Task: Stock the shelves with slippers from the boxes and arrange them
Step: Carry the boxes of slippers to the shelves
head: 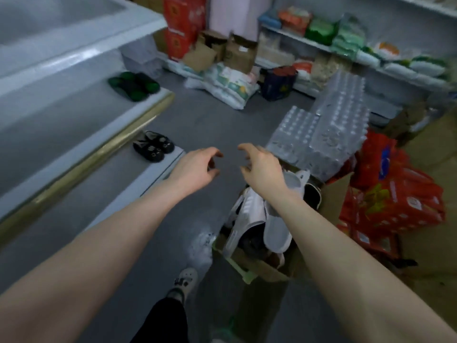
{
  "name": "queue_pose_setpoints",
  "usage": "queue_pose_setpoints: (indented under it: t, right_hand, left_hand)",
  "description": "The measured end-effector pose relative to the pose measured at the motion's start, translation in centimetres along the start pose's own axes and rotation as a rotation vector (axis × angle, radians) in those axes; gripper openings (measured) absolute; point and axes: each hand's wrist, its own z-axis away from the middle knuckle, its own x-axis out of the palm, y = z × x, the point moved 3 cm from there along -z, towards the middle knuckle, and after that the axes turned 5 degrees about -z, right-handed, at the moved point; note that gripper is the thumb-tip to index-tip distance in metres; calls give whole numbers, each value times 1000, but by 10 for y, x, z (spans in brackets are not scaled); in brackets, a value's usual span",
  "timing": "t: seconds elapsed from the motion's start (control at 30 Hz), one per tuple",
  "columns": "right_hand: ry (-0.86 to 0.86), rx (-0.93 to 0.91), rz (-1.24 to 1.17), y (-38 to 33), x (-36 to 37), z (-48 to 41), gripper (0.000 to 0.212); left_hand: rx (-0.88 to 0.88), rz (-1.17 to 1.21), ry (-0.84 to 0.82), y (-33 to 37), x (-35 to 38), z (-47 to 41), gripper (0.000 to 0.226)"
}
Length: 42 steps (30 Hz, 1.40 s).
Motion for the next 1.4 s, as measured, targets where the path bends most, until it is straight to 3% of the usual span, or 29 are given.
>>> queue_pose_setpoints:
  t: [0.33, 0.77, 1.4]
  right_hand:
    - [-170, -453, -57, -106, 27, 94, 46]
    - [-429, -895, -132, -307, 69, 248, 48]
    - [-725, -1398, -263, -589, 147, 654, 41]
  left_hand:
    - [-446, -13, 198, -3, -44, 211, 41]
    - [-916, -99, 503, -17, -117, 504, 31]
    - [-1411, -174, 736, 25, -147, 998, 24]
